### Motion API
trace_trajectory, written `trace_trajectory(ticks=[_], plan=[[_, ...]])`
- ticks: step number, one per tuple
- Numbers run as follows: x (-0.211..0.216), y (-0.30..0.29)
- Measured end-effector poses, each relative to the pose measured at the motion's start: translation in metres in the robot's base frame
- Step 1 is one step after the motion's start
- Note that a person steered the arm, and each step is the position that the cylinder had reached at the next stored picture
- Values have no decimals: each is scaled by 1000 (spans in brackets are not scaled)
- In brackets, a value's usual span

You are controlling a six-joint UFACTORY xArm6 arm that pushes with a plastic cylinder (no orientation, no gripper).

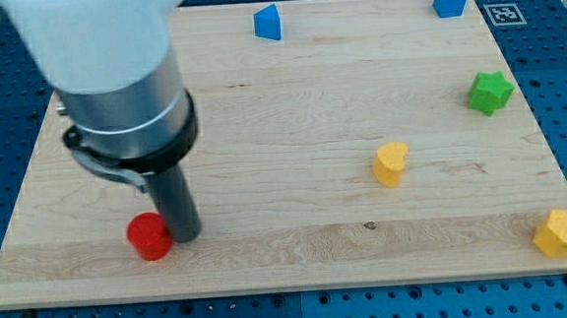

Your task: Move the red circle to the bottom left

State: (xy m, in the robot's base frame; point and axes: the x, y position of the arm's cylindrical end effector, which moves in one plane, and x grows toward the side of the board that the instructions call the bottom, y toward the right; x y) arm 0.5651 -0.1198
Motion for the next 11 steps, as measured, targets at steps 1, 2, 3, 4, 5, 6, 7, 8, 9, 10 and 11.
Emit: trace_trajectory(ticks=[1,2,3,4,5,6,7,8,9,10,11], plan=[[-4,-9],[-20,-16],[-5,-35],[20,-48],[20,-36],[25,12],[53,30],[54,24],[54,20],[54,-16],[54,-75]])
